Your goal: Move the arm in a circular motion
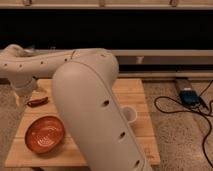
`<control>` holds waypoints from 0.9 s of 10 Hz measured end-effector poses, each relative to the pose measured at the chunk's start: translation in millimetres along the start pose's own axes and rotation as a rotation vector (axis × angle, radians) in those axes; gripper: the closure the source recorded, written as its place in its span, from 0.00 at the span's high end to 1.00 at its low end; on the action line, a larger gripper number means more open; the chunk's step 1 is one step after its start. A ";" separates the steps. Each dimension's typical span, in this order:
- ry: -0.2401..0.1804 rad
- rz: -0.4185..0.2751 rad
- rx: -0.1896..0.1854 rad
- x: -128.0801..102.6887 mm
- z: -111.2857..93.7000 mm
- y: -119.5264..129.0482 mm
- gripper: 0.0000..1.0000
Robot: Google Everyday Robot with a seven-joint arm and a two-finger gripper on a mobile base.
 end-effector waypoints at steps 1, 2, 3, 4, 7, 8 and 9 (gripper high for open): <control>0.006 -0.016 -0.013 -14.7 -4.0 -13.8 0.80; 0.004 -0.018 -0.018 -31.7 -4.2 -20.1 0.80; 0.004 -0.017 -0.015 -46.7 -4.6 -22.3 0.80; 0.000 -0.007 -0.017 -67.1 -4.5 -17.6 0.80; -0.028 0.076 -0.003 -139.6 -3.8 0.0 0.80; -0.041 0.114 -0.002 -162.8 -3.8 9.0 0.80; -0.064 0.170 -0.002 -195.0 -2.7 21.6 0.80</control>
